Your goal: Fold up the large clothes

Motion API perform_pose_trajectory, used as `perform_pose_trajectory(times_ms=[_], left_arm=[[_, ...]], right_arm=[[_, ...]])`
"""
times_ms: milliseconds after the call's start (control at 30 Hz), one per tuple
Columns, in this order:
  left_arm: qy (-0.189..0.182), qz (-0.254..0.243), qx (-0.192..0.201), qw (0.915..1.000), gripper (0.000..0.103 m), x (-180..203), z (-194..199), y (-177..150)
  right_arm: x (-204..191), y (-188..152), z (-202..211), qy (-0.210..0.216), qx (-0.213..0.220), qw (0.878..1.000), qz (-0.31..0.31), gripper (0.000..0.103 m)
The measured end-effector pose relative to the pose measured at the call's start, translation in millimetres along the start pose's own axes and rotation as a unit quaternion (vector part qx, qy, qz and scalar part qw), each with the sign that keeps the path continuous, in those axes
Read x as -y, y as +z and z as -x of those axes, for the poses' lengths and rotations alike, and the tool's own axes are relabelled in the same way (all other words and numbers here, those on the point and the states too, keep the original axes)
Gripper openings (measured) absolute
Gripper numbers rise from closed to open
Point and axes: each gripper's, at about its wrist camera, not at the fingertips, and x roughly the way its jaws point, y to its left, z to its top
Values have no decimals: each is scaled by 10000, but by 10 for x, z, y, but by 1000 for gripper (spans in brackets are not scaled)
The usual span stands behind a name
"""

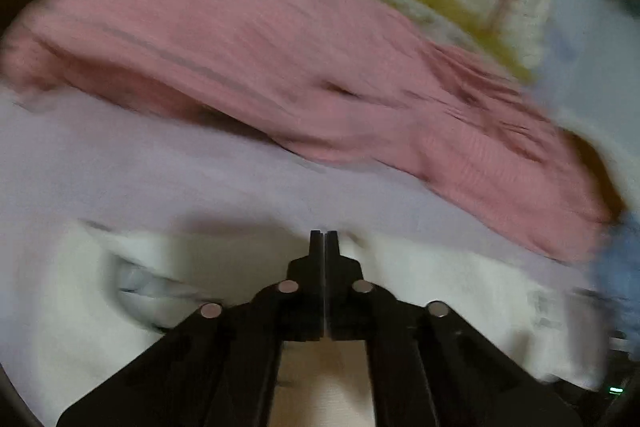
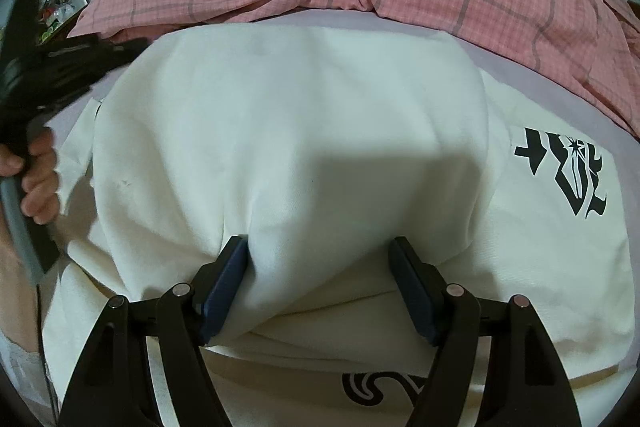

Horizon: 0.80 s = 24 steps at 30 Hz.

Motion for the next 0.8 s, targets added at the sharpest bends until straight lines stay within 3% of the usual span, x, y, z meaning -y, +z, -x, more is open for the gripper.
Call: perform_pose_trajectory(times_ms=[33,67,133,167,233,333,500,633,700,800], left_arm=[[483,-91,206,9986,0,-89,41,26],[339,26,131,9993,0,-221,33,48],[-364,749,-243,9962,0,-554,-45,73],[-377,839,-229,9955,0,-621,-49,76],[-435,717,-197,9963,0,-611,-40,97],[-835,611,-242,9943,0,-463,-21,96],[-919,9,-83,9957,0,-98,264,180],[-1066,-420,588,9917,0,148,971,320],[-1132,-587,1021,9866,0,237,1503,318],[-1205,-784,1593,9767,2,297,2310,176]], right_arm=[[6,6,-2,-14,3,10000,-20,74],[8,11,-5,-38,2,10000,-56,74],[-4,12,0,-87,25,9999,-63,74],[-10,14,7,-116,40,9999,-56,74],[-14,28,50,-146,129,9998,-93,74],[21,53,163,-195,313,9991,-192,74],[160,117,523,-550,876,9936,-462,74],[228,115,994,-427,1400,9869,-679,74],[199,84,1298,-312,1732,9819,-698,74],[62,-126,1913,-48,2525,9654,-644,91]])
